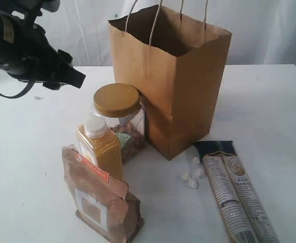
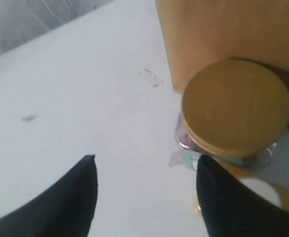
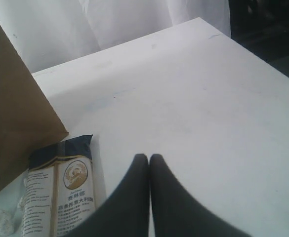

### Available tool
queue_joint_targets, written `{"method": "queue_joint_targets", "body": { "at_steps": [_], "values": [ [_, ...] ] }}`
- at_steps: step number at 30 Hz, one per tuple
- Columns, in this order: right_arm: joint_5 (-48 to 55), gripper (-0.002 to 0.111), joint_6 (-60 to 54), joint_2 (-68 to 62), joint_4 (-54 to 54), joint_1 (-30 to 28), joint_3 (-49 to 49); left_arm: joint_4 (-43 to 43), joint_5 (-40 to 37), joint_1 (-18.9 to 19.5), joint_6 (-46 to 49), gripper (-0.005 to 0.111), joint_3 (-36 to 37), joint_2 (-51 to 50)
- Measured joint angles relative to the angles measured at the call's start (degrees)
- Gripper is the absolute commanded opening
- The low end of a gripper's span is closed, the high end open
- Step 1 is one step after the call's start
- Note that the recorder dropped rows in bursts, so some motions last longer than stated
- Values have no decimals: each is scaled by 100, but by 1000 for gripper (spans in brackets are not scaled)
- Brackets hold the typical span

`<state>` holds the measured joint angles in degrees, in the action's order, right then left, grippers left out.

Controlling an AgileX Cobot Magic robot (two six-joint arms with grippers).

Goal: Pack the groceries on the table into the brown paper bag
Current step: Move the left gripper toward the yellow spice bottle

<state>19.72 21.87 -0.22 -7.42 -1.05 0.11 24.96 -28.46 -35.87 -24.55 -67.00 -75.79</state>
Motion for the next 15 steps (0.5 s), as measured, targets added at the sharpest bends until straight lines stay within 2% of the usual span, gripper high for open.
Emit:
{"method": "queue_joint_targets", "body": {
  "at_steps": [5,9,12,15],
  "values": [
    [0,0,57,0,0,0,0,-1133,-193,0,57,62,0,-29],
    [0,0,67,0,0,0,0,-1008,130,0,244,62,0,-29],
    [0,0,67,0,0,0,0,-960,393,0,290,72,0,-42],
    [0,0,67,0,0,0,0,-1436,261,0,369,90,0,-168]
  ]
}}
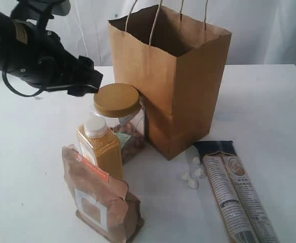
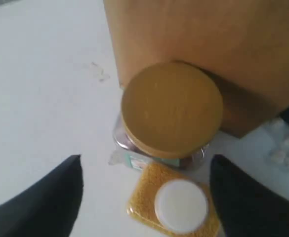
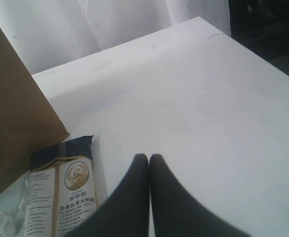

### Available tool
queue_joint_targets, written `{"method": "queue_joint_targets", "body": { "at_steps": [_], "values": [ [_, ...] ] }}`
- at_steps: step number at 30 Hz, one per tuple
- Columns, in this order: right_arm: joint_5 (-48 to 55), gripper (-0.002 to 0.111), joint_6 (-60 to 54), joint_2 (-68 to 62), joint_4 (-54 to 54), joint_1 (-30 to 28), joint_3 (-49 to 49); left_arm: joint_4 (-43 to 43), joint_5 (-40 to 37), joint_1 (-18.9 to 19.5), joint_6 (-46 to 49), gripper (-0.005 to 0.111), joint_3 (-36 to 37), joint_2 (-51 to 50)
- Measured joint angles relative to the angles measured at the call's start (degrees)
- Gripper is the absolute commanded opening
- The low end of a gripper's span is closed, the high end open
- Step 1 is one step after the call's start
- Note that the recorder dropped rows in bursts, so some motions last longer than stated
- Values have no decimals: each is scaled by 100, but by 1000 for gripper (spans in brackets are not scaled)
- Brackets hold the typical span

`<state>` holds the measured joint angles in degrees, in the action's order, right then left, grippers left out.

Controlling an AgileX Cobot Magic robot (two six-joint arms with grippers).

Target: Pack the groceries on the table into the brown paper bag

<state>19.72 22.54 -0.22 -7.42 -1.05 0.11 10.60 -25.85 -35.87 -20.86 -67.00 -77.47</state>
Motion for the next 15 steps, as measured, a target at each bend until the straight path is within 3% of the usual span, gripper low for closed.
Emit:
{"method": "queue_joint_targets", "body": {
  "at_steps": [3,9,15],
  "values": [
    [0,0,0,0,0,0,0,-361,-573,0,-3,101,0,-202],
    [0,0,0,0,0,0,0,-831,-1653,0,176,102,-86,-323],
    [0,0,0,0,0,0,0,-999,-1558,0,-15,102,-276,-228]
  ]
}}
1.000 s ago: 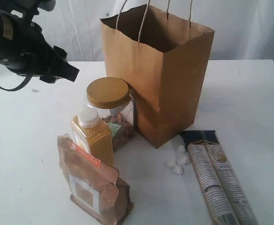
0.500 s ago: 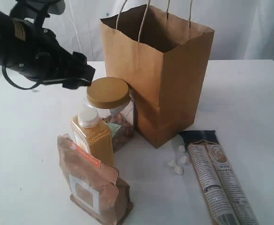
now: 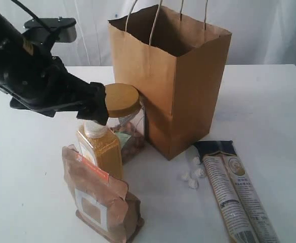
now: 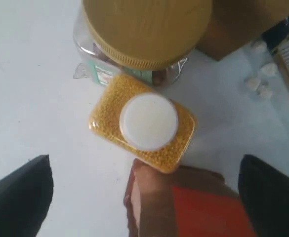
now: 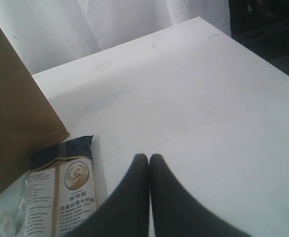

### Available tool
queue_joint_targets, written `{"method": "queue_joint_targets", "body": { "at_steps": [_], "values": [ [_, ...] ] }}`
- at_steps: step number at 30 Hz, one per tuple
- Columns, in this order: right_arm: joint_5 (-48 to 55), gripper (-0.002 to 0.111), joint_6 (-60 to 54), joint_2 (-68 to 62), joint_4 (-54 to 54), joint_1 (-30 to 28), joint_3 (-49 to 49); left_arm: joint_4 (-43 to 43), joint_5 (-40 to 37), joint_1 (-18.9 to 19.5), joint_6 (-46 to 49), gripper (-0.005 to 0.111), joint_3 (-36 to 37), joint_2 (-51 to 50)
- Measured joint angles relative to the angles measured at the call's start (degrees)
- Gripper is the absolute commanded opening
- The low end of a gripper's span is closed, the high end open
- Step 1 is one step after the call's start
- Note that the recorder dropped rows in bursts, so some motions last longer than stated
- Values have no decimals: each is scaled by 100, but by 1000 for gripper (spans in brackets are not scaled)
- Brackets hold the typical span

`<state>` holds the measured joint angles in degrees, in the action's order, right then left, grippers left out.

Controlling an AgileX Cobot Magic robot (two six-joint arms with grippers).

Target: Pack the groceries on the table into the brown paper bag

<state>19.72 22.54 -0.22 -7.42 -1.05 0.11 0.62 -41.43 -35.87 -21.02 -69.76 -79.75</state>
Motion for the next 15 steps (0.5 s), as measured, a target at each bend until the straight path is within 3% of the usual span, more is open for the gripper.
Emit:
{"method": "queue_joint_targets", "body": {
  "at_steps": [8,15],
  "values": [
    [0,0,0,0,0,0,0,81,650,0,-1781,102,12,-459],
    [0,0,0,0,0,0,0,1178,521,0,-2869,102,35,-675]
  ]
}}
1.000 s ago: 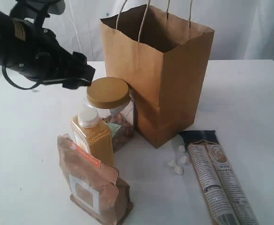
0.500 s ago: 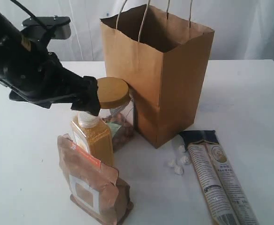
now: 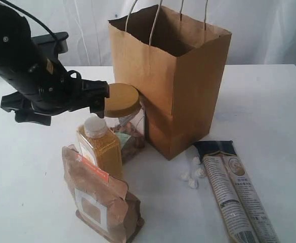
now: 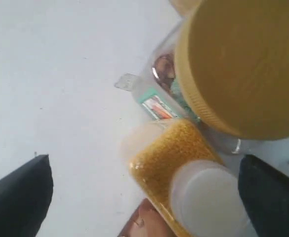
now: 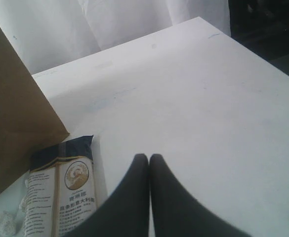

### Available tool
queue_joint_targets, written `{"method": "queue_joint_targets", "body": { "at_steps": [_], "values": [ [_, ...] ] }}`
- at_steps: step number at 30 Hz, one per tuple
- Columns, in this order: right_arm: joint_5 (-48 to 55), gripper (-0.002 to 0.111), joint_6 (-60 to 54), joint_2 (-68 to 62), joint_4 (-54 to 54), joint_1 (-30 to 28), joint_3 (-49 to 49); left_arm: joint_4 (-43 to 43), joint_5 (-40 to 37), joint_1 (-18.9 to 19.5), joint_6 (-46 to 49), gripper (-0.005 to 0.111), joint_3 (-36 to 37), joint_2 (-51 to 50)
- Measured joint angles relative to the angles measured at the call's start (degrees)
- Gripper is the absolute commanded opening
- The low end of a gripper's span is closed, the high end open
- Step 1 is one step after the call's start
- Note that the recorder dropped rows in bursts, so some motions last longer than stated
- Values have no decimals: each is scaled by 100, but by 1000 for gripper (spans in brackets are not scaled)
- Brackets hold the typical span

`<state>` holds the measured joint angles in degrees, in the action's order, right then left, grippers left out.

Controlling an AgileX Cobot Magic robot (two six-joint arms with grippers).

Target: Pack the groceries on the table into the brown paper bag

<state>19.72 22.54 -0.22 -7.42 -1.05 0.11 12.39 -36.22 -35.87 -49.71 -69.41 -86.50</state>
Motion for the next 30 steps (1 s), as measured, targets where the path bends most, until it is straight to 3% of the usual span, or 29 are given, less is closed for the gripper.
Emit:
{"method": "queue_joint_targets", "body": {
  "at_steps": [6,30],
  "values": [
    [0,0,0,0,0,0,0,40,160,0,-357,102,0,-181],
    [0,0,0,0,0,0,0,-193,473,0,-339,102,-25,-773]
  ]
}}
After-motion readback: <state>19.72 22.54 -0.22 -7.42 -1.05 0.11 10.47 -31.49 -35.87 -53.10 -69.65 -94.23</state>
